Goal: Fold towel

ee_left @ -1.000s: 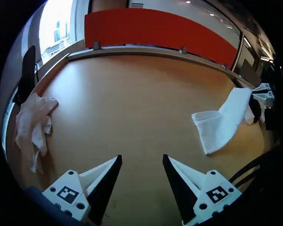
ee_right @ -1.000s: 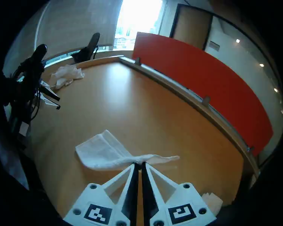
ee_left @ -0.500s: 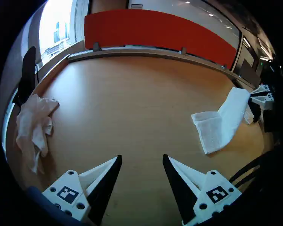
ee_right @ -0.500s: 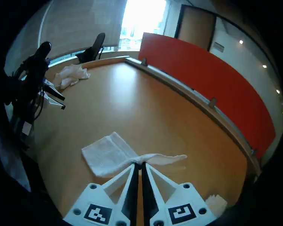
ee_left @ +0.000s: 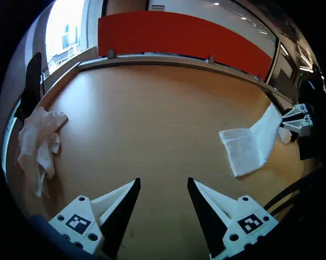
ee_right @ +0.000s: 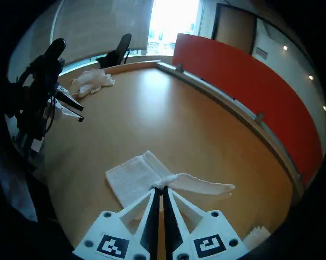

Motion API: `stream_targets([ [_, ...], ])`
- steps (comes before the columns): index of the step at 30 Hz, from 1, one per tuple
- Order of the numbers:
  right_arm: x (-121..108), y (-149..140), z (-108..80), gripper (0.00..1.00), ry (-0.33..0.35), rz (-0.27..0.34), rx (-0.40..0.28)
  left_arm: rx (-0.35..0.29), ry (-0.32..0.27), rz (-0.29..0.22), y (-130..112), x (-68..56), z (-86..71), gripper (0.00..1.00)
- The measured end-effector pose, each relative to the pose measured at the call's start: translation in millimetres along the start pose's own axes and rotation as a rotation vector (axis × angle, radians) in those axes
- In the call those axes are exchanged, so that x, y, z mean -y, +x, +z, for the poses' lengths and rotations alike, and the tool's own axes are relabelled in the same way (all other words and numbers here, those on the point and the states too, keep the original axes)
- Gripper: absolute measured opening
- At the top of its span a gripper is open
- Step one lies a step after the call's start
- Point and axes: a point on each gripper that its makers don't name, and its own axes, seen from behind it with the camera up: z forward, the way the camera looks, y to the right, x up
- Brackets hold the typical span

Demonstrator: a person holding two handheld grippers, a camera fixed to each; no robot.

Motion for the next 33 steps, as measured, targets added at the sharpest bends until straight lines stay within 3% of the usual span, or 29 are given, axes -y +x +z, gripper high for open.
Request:
stream_targets([
  [13, 31, -1, 19.9, 0.05, 0.072, -0.024, 0.024, -0.009, 0.014, -0.017, -1, 10.0, -5.8, 0.8],
  [25, 63, -6, 44.2, 0.08, 0.161, -0.041, 0.061, -0.011, 0.048, -0.044, -8, 29.1, -16.0, 0.8],
  [28, 64, -11, 47.3, 0.18, 0.163, -0.037, 0.08, -0.009, 0.056, -0.055, -11, 33.8, -17.0, 0.8],
  [33, 58, -19, 47.6, 0.59, 0.148, -0.013, 0.098, -0.008, 0.061, -0.063, -11, 37.5, -16.6, 0.8],
])
